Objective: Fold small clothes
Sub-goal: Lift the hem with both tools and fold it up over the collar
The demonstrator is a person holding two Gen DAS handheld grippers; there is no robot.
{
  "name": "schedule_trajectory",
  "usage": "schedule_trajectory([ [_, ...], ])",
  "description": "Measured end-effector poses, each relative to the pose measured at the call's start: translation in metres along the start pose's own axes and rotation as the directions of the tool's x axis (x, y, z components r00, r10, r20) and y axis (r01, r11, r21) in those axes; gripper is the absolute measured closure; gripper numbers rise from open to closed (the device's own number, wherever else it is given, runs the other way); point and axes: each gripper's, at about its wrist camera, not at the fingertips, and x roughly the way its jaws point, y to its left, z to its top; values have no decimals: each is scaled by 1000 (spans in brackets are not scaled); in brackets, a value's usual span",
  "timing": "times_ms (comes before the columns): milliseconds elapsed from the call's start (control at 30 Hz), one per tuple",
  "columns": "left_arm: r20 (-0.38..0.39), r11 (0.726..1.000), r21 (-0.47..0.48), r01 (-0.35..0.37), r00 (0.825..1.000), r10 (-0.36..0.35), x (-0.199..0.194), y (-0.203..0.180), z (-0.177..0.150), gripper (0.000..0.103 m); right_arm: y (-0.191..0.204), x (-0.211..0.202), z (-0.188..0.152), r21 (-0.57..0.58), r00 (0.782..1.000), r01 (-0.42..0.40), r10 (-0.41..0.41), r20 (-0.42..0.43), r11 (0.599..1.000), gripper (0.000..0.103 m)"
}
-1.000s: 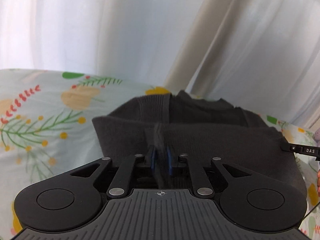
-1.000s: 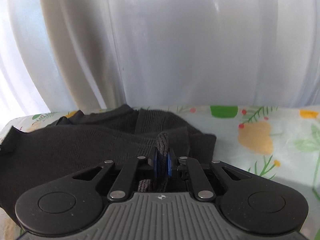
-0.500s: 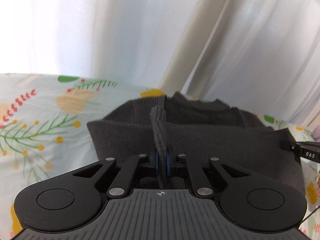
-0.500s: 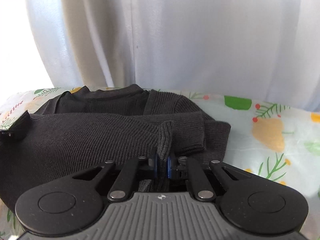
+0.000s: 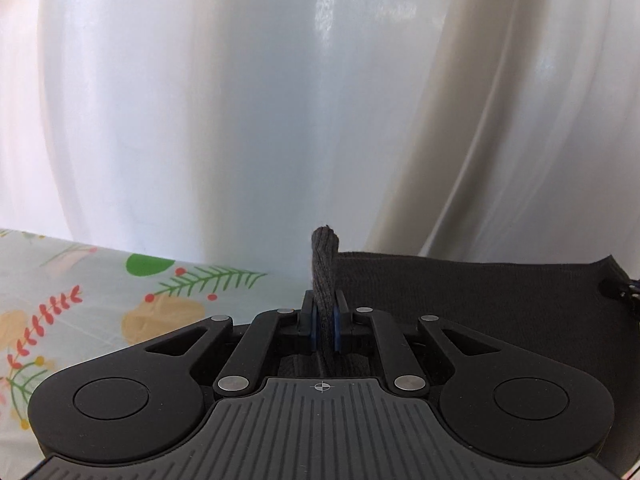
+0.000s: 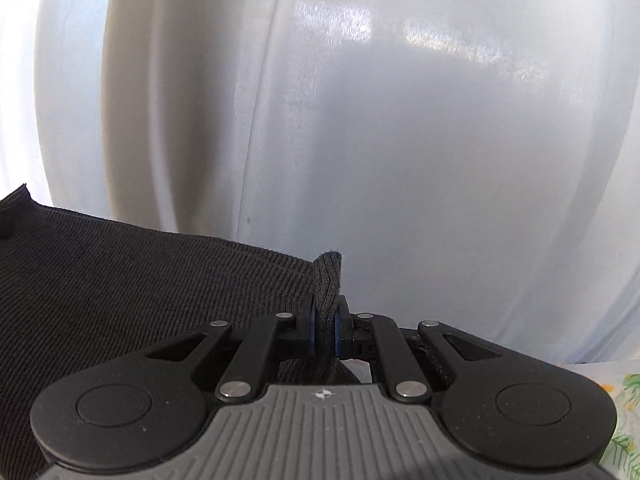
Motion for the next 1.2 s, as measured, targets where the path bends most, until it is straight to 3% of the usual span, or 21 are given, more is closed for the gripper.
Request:
schedule_trajectory([
  [167,-51,990,-26,-137,989,136,12,-1,-11,82,3,26,-7,0,998,33,-33,-51,999,94],
  [233,-9,991,-44,-129,992,129,5,-1,-10,67,-1,29,-6,44,995,71,-67,-75,997,91],
  [333,18,996,-50,-72,997,73,12,-18,-3,50,1,26,-2,179,998,-30,40,-53,983,86],
  [433,32,998,-48,-44,998,45,30,-37,-3,37,32,38,-3,240,981,-170,187,-51,956,83],
  [500,34,997,-41,-67,997,68,47,-45,-9,36,54,54,-7,237,967,-222,244,-68,946,83],
  [600,44,999,-7,-54,998,54,66,-42,-28,36,74,72,-20,204,971,-203,224,-87,958,83],
  [667,25,996,-52,-71,997,72,70,-28,-31,37,66,77,-30,179,983,-155,170,-70,972,82],
  [733,37,987,-162,-16,999,23,69,-12,-32,36,39,76,-44,226,989,-122,139,-57,966,85],
  [767,36,983,-185,-5,999,12,70,-7,-34,36,22,74,-48,297,987,-139,157,-38,945,88],
  [833,41,981,-192,5,999,3,70,-6,-34,36,-5,70,-58,388,993,-92,112,-27,917,94],
  [900,40,983,-182,0,999,7,70,-8,-35,36,-22,68,-68,479,990,-126,144,-1,869,99],
  [1133,62,968,-249,37,998,-23,62,5,-40,35,-18,70,-68,469,987,-137,162,-12,872,98],
  [1200,34,968,-252,-10,999,19,52,9,-40,35,-13,64,-64,426,989,-109,139,-40,898,95],
])
